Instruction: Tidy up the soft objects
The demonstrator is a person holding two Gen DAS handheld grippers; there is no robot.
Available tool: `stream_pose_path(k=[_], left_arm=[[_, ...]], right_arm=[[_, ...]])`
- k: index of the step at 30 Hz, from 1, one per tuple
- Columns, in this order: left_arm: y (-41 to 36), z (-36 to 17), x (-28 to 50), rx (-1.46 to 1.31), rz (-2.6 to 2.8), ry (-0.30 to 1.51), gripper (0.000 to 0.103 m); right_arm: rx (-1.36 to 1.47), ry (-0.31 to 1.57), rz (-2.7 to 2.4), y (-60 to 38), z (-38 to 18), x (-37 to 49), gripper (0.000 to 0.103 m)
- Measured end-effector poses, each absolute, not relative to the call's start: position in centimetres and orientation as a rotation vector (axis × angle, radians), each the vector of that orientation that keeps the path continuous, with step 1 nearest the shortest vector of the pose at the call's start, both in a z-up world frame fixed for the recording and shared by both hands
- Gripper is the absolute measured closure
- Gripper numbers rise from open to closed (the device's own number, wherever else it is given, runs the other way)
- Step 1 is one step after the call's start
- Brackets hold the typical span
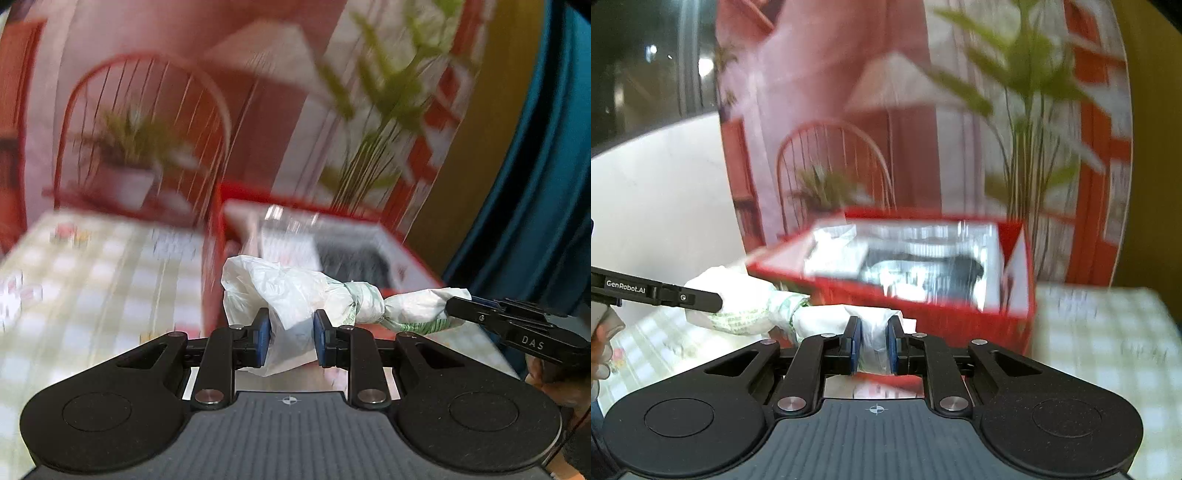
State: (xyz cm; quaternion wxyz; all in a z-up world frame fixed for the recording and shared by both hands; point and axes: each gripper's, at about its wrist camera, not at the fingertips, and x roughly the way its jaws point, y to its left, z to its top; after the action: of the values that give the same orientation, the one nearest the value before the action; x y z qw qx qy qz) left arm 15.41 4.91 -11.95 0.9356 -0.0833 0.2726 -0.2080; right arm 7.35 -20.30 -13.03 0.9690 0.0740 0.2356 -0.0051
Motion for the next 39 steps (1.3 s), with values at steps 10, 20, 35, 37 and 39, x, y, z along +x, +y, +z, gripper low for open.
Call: stream_pose_path(k=[10,20,35,37,39], left_arm=[[0.7,-9.5,22.0,-0.096,-0.467,0.551,0.077],[-1.2,-11.7,24.5,0.0,-0.443,0.602,0.006],[-1.1,-4.8,19.2,0.052,-0.339,0.443,0.0],[-1.3,-3.4,17.9,0.052,-0.318,0.409,0.0],[-1.5,-2.2,16.6,0.049,-0.304,0.381,0.0]], right_arm=[[0.107,0.446,-0.107,-24.5,-10.5,11.8,0.089],[0.069,0.549,-0.231,-25.4,-14.7,14.4,0.077],[0.06,0.424,-0.27,-23.6,-7.9,10.5,0.0],[0.063,0.409,-0.275,-23.2,-6.7,9.9,0.0],[0.07,0.394,-0.28,-22.8,-5.3,9.1,0.0]])
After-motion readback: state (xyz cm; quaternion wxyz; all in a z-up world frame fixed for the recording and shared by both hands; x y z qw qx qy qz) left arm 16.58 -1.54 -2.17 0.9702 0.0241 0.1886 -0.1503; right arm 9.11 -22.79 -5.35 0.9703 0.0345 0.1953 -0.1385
